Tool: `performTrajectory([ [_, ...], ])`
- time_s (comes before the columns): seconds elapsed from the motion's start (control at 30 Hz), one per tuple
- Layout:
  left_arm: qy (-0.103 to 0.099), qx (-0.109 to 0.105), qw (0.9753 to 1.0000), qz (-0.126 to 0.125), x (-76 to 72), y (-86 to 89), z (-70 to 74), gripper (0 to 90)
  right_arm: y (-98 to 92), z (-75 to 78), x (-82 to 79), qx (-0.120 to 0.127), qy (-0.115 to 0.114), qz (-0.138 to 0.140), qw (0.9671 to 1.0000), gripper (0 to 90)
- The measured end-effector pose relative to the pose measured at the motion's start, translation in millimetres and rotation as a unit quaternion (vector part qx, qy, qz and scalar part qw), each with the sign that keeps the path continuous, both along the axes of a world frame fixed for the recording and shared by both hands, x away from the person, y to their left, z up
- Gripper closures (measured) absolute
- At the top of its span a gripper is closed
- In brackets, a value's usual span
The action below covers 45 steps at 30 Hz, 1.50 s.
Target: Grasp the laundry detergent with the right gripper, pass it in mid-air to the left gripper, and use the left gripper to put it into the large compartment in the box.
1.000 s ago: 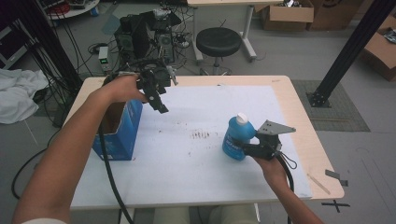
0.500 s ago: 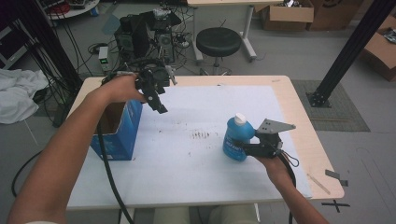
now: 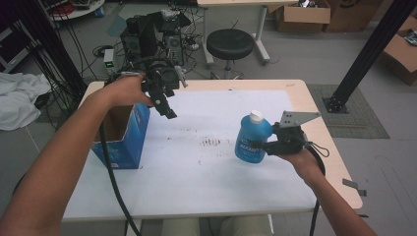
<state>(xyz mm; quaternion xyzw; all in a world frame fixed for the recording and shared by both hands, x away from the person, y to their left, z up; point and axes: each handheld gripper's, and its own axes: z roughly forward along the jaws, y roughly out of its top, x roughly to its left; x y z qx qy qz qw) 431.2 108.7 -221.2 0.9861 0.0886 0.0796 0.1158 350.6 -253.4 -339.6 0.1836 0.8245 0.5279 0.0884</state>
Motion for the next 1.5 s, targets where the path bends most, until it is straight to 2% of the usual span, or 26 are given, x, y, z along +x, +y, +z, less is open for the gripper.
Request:
performTrajectory([
  [0.03,0.001,0.002,1.0,0.0,-1.7,-0.7,2.4,20.4,0.5,6.3,2.1,-0.001,-0.001,0.019,0.9998,44.0],
  [0.1,0.002,0.004,1.0,-0.001,-3.1,-1.6,4.0,20.3,1.0,8.5,2.7,-0.001,-0.001,0.027,0.9996,44.0],
  [0.13,0.002,0.006,1.0,-0.004,-3.6,-2.1,4.8,20.2,3.3,14.3,4.0,0.0,0.0,0.051,0.9987,43.9],
  [0.17,0.005,0.005,1.0,-0.003,-5.1,-3.1,6.0,20.2,3.3,14.3,4.0,0.0,0.0,0.051,0.9987,43.9],
  [0.2,0.009,-0.001,0.9999,-0.005,-7.0,-4.7,8.6,20.4,6.6,18.5,4.5,-0.003,0.0,0.068,0.9976,43.9],
  [0.3,0.011,-0.003,0.9999,-0.006,-8.6,-6.5,11.0,20.3,12.2,22.8,5.1,-0.01,0.002,0.088,0.9961,43.9],
  [0.53,0.009,0.011,0.9997,-0.022,-18.4,-14.5,19.7,20.3,23.1,26.2,9.7,-0.02,0.01,0.125,0.9919,43.9],
  [0.6,0.011,0.007,0.9998,-0.018,-20.9,-16.1,21.8,20.4,24.6,26.2,10.6,-0.021,0.01,0.129,0.9913,43.9],
  [0.63,0.009,0.013,0.9996,-0.025,-22.5,-17.4,25.3,20.2,27.6,26.2,12.1,-0.025,0.012,0.137,0.9903,44.0],
  [0.77,0.011,0.013,0.9994,-0.03,-26.6,-20.0,29.5,20.2,31.7,25.5,14.8,-0.028,0.014,0.145,0.9889,44.0],
  [1.1,0.009,0.031,0.9982,-0.05,-42.1,-34.1,38.6,20.0,50.6,17.8,25.0,-0.041,0.02,0.169,0.9846,44.1],
  [1.2,0.014,0.036,0.9977,-0.056,-47.2,-39.6,40.0,19.7,59.3,15.2,28.1,-0.043,0.018,0.178,0.9829,44.1],
  [1.5,0.027,0.038,0.9971,-0.061,-50.7,-47.8,40.8,19.7,78.0,12.5,32.4,-0.056,0.007,0.186,0.981,44.1],
])
